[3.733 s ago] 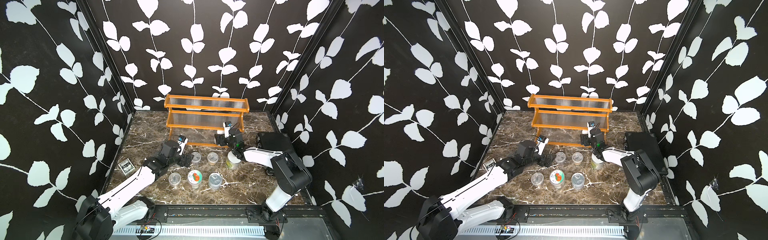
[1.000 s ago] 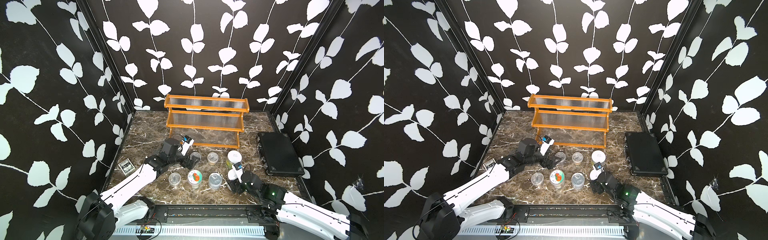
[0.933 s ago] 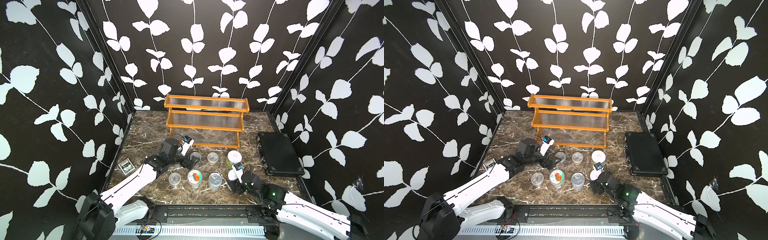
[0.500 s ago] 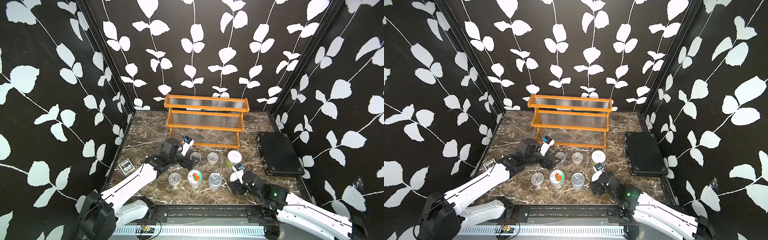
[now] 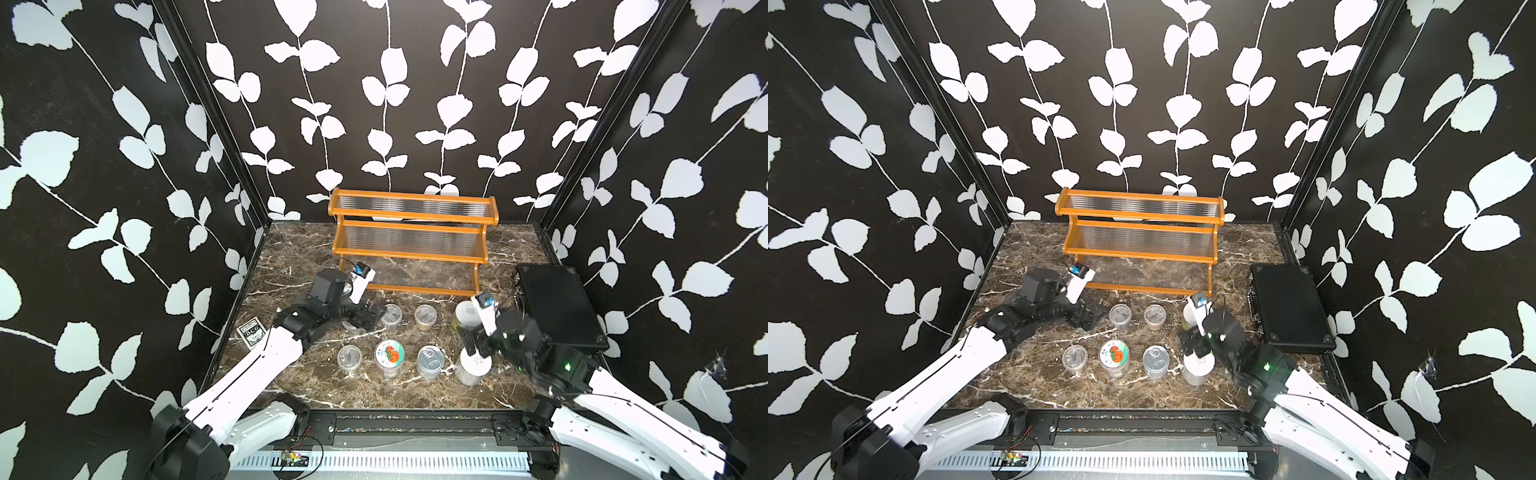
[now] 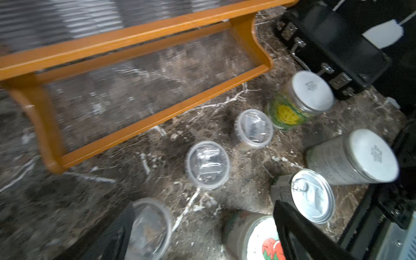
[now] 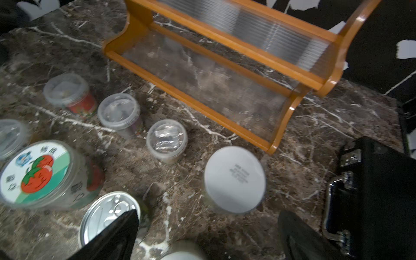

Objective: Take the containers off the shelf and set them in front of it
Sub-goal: Reset both arms

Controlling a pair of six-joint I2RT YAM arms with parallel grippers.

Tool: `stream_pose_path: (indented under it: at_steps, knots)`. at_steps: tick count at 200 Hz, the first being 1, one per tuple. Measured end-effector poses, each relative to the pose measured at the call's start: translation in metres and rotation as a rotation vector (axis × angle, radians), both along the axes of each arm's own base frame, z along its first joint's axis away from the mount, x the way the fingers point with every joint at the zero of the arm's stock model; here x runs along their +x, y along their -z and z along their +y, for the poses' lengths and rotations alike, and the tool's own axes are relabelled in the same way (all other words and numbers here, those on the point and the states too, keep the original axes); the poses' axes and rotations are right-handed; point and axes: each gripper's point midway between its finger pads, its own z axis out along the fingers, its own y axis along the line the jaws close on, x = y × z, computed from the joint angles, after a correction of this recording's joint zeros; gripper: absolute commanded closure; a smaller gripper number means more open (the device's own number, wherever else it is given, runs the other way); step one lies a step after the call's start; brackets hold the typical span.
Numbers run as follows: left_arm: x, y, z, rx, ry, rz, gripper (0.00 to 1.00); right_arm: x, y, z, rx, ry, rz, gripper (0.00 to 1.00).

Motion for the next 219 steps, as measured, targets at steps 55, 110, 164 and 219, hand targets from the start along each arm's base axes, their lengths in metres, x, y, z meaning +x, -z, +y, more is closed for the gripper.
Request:
stream_pose_path:
  at_steps: [55,110,164,219]
  knots:
    - [0.036,-0.016,0.135,0.103,-0.539,-0.082,0.01,0.050,-0.019,-0.098,0.121,0.381,-0.057,0.00]
    - [0.073,0.046,0.196,0.275,-0.766,-0.041,0.01,0.089,0.039,-0.158,0.127,0.580,-0.008,0.00]
    - [0.097,0.093,0.205,0.325,-0.778,-0.107,0.01,0.121,0.100,-0.168,0.068,0.589,-0.012,0.00]
    - [0.117,0.103,0.206,0.310,-0.794,-0.203,0.01,0.152,0.109,-0.178,0.034,0.615,-0.119,0.00]
